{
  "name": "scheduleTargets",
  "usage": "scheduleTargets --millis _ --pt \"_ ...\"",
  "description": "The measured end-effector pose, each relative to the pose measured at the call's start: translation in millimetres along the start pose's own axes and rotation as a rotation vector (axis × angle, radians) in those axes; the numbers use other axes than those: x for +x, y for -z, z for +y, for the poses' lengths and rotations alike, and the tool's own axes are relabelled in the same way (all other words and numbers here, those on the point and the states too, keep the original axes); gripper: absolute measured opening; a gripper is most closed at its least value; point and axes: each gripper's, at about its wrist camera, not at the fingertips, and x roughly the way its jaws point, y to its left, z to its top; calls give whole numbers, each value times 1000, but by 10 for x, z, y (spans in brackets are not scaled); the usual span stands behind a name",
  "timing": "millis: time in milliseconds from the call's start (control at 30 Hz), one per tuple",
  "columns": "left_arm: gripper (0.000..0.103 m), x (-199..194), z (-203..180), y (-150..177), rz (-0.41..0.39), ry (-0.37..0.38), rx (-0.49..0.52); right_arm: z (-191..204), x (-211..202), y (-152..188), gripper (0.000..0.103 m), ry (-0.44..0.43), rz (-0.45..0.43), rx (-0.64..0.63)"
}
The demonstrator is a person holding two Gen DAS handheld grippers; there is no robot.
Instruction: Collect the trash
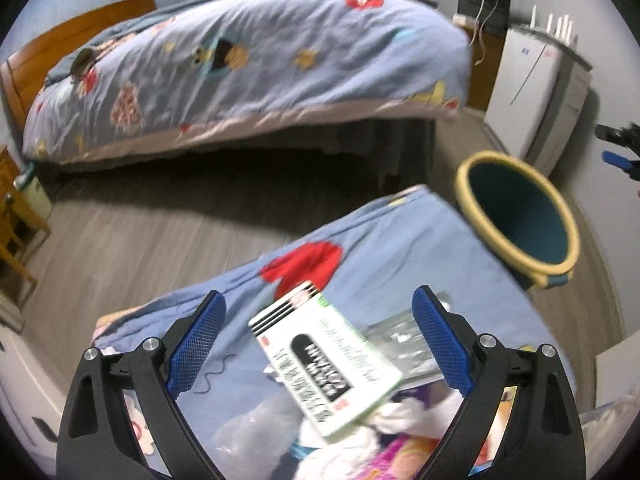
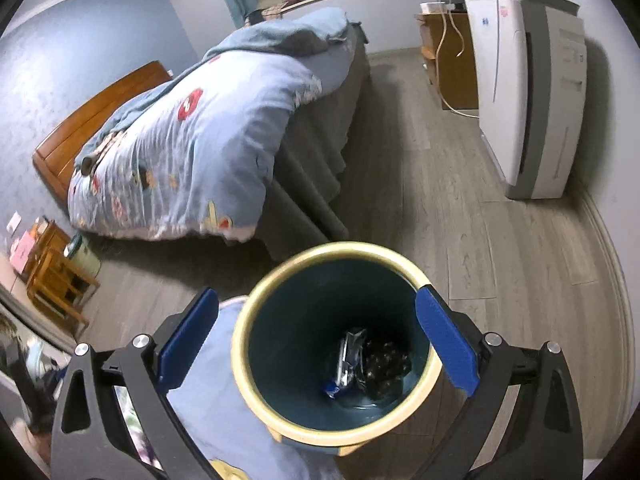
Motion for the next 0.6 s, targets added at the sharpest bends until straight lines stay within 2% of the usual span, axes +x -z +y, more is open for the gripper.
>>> scheduleTargets --millis 133,333,500,600 --pt "93 137 60 5 28 -25 23 18 113 336 97 -32 26 -105" --pt "93 304 135 107 65 -42 15 250 326 958 97 -134 166 -298" --pt "93 436 154 147 82 -44 14 576 458 1145 97 -245 200 -442" --pt "93 477 144 160 95 -34 13 721 471 1229 97 -295 222 -480"
